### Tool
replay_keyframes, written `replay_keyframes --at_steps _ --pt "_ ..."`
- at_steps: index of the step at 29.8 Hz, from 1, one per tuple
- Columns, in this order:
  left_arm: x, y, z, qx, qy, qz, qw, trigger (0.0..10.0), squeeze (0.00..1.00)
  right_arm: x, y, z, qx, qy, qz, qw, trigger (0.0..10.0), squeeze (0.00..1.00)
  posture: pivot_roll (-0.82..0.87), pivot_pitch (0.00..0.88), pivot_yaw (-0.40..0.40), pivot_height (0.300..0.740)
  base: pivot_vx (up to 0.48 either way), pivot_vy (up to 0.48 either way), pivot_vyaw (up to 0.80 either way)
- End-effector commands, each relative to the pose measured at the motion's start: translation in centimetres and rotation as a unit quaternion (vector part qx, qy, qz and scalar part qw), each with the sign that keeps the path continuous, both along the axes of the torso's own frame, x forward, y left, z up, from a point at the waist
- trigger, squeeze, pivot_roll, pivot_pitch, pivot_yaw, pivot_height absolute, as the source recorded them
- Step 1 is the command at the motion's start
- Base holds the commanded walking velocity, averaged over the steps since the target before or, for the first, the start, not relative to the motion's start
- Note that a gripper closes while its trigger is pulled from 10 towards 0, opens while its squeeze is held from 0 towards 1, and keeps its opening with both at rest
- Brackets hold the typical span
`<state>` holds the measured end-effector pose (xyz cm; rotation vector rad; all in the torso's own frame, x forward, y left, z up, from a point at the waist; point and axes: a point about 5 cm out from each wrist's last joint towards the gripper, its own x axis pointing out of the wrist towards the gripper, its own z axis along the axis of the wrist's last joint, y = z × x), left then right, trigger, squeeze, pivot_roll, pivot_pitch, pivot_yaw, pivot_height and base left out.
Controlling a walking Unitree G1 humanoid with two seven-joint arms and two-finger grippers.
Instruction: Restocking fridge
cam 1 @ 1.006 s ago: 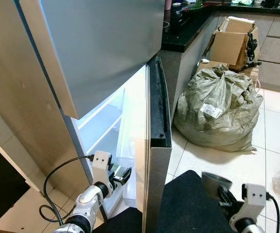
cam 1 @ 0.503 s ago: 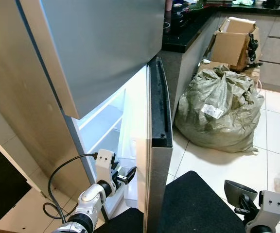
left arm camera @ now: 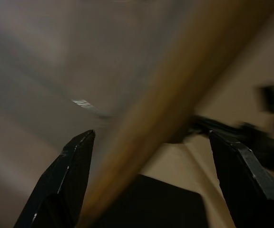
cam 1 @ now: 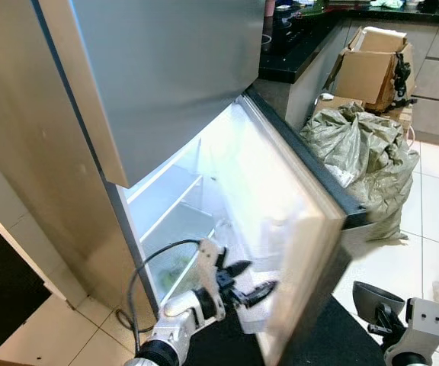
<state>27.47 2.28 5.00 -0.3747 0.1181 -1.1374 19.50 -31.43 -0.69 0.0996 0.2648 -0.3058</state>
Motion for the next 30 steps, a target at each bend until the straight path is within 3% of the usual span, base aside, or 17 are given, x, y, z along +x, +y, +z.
replay_keyframes --at_steps 1,3,4,9,13,18,22,30 --pt "-0.5 -0.9 -0.1 -0.012 0.008 -0.007 1.000 10.0 0.00 -0.3 -0.2 -0.1 -0.004 0.001 -0.007 1.000 10.0 0.00 -0.18 0.041 0.072 0.740 0.000 0.000 0.00" --pt "-0.2 -0.6 -0.1 -0.006 0.010 0.006 1.000 10.0 0.00 -0.6 -0.5 -0.2 -0.006 0.005 -0.018 1.000 10.0 0.00 -0.18 0.043 0.073 0.740 0.000 0.000 0.00" --pt "0.1 0.3 -0.6 0.009 0.018 0.022 1.000 10.0 0.00 -1.0 -0.6 -0.4 -0.006 0.010 -0.028 1.000 10.0 0.00 -0.18 0.043 0.074 0.740 0.000 0.000 0.00" --pt "0.1 1.4 -1.2 0.030 0.024 0.025 0.999 10.0 0.00 -1.4 -0.7 -0.6 -0.008 0.017 -0.032 0.999 10.0 0.00 -0.18 0.044 0.076 0.740 0.000 0.000 0.00" --pt "-0.3 3.9 -3.1 0.076 0.059 0.066 0.993 10.0 0.00 -1.6 -0.6 -0.8 -0.006 0.019 -0.035 0.999 10.0 0.00 -0.18 0.046 0.081 0.740 0.000 0.000 0.00" --pt "-0.6 5.7 -4.3 0.102 0.085 0.111 0.985 10.0 0.00 -1.5 -0.2 -0.8 -0.006 0.016 -0.024 1.000 10.0 0.00 -0.18 0.048 0.083 0.740 0.000 0.000 0.00" --pt "-0.9 6.8 -5.2 0.126 0.103 0.146 0.976 10.0 0.00 -0.1 1.1 -0.3 -0.013 -0.003 0.026 1.000 10.0 0.00 -0.18 0.048 0.080 0.740 0.000 0.000 0.00" --pt "-1.4 7.5 -6.1 0.139 0.126 0.170 0.967 10.0 0.00 2.4 2.0 1.5 -0.027 -0.049 0.084 0.995 10.0 0.00 -0.18 0.046 0.074 0.740 0.000 0.000 0.00"
